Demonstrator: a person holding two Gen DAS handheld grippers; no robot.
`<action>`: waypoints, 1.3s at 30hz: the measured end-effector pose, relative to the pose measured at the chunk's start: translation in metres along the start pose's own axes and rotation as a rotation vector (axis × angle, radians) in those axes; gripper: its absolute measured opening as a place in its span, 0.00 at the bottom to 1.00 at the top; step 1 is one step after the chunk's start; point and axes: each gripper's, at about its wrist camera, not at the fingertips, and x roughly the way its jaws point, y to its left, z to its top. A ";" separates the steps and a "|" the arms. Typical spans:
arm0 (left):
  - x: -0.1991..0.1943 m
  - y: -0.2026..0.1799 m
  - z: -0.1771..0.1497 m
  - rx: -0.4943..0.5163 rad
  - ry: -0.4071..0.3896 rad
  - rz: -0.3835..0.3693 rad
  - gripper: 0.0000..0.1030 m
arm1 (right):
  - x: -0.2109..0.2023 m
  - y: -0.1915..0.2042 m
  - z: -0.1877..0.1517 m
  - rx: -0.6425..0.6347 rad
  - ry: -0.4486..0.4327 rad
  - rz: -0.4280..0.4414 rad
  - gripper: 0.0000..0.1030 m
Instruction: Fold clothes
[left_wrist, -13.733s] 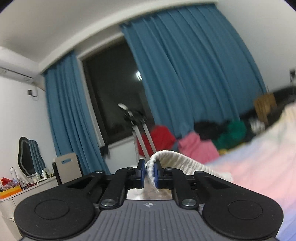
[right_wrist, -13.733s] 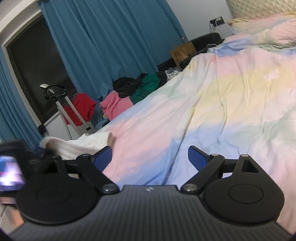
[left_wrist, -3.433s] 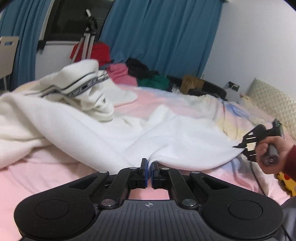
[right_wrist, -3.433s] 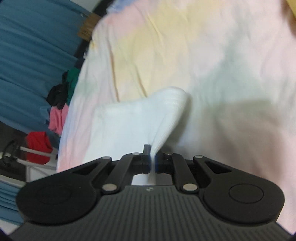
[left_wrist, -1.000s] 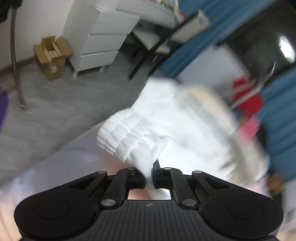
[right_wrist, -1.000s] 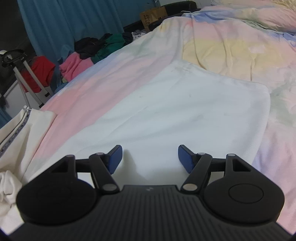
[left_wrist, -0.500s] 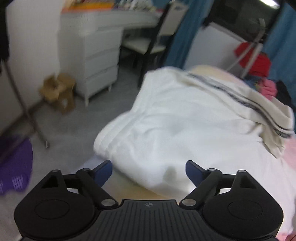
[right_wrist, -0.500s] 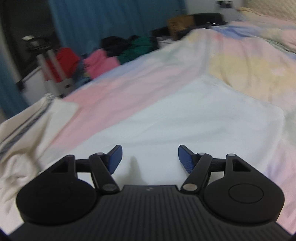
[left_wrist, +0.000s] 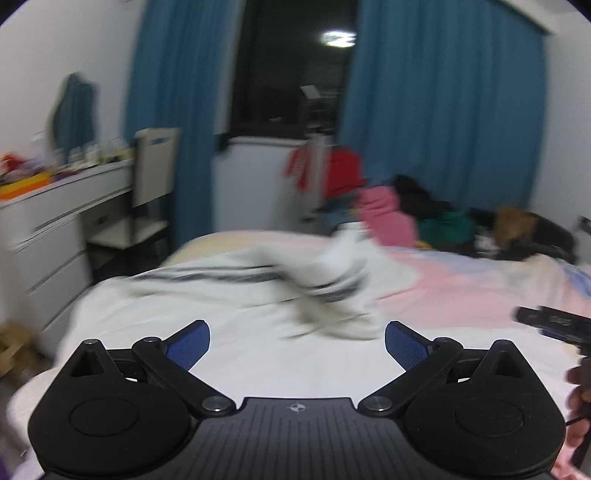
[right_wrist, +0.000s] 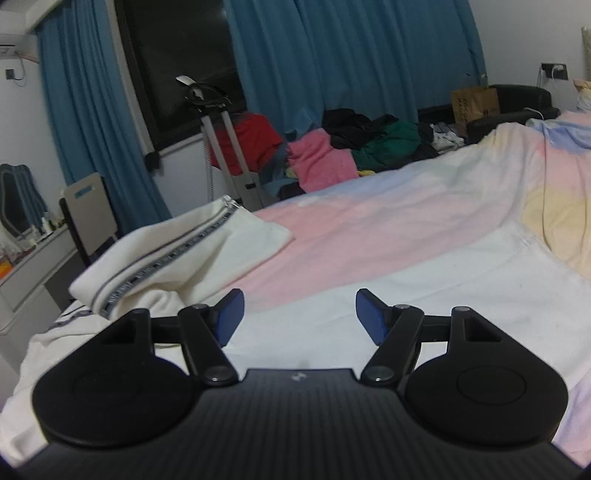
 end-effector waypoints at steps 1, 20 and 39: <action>0.007 -0.010 -0.001 0.016 -0.008 -0.015 0.99 | -0.004 0.002 0.000 -0.007 -0.008 0.008 0.67; 0.078 -0.025 -0.055 -0.007 0.002 -0.070 0.99 | 0.007 0.022 -0.022 -0.078 -0.063 0.109 0.67; 0.079 -0.008 -0.066 -0.012 -0.019 -0.043 0.99 | 0.169 0.042 -0.011 0.227 0.219 0.244 0.49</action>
